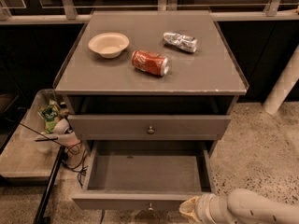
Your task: Close middle drawer
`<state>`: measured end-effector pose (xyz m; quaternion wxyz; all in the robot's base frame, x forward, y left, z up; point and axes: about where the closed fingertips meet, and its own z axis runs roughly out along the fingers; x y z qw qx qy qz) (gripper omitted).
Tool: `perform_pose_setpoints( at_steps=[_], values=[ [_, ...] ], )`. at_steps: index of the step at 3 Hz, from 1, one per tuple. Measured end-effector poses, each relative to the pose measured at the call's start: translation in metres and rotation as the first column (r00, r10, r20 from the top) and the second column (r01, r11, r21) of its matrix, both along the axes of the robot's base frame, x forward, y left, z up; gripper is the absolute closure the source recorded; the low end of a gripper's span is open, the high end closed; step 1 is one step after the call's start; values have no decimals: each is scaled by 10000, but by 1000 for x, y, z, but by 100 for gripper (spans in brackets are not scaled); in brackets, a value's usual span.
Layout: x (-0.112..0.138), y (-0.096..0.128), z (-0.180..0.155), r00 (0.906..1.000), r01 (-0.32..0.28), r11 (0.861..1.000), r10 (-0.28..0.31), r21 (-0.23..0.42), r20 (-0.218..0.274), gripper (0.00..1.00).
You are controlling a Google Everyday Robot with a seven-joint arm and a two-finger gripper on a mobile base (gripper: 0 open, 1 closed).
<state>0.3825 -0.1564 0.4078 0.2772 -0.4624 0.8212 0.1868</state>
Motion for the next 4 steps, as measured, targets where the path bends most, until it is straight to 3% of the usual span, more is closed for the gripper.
perform_pose_setpoints(
  at_steps=[1, 4],
  values=[
    [1, 1, -1, 10000, -36, 10000, 36, -22, 1, 82],
    [1, 1, -1, 10000, -37, 10000, 37, -21, 0, 12]
  ],
)
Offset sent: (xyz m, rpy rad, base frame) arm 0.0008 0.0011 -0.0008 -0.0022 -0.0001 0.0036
